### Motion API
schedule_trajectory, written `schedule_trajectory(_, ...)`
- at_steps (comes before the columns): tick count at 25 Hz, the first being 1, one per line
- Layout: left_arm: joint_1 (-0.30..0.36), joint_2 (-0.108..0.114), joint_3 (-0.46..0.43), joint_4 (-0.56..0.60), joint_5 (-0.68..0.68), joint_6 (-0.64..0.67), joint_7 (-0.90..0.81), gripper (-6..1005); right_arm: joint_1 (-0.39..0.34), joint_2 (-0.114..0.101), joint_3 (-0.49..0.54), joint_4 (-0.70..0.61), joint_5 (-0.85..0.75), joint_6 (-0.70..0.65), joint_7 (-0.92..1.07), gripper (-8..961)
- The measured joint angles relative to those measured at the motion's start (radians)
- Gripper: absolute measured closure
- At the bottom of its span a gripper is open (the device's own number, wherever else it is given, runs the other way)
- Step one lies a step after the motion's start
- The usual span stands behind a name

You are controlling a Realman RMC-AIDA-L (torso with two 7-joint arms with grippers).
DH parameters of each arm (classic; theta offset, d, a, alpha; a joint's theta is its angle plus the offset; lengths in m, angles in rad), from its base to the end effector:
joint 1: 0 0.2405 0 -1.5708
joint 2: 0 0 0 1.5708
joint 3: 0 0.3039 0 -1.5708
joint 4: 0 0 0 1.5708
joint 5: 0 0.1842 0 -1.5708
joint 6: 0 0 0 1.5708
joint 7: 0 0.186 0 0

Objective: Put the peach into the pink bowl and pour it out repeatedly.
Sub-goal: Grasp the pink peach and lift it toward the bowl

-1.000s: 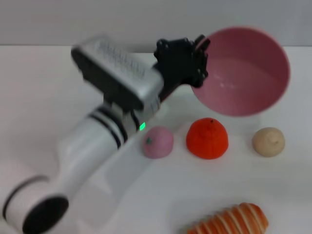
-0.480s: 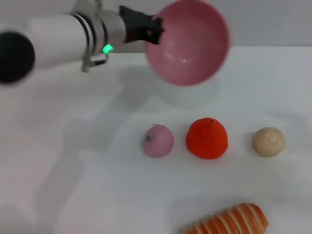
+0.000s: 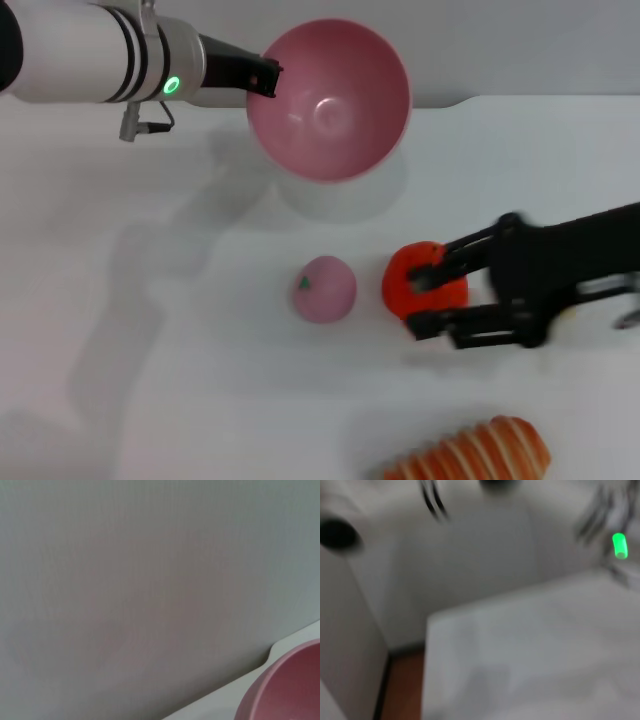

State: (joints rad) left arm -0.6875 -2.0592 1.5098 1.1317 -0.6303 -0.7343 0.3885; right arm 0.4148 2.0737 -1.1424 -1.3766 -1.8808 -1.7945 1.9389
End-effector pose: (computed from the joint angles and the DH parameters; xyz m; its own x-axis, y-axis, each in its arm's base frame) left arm -0.1815 0.4763 -0.0605 0.8066 0.4821 0.3420 0.5785 -0.5249 -0.6243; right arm 0.1874 0.2897 -0.0359 0.9244 -0.2646 -0.2746 -0.2611 -0.9640 0.0498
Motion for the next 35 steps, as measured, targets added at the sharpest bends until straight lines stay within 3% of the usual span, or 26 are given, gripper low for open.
schedule_trajectory(6,0.005,0.000,-0.001,-0.007,0.000,-0.012,0.000,905,0.125,0.000,-0.214,0.151,-0.193,0.283,0.164,506)
schedule_trajectory(14,0.018,0.001,0.000,-0.006,-0.005,-0.014,0.002,904,0.279,0.004,-0.355,0.446,-0.214,0.530,0.203,506)
schedule_trajectory(20,0.022,0.001,0.008,-0.005,-0.003,-0.015,0.003,904,0.288,0.007,-0.423,0.487,-0.210,0.669,0.234,506)
schedule_trajectory(35,0.027,0.001,0.010,0.003,-0.003,-0.016,0.013,903,0.326,0.011,-0.448,0.612,-0.154,0.816,0.255,506)
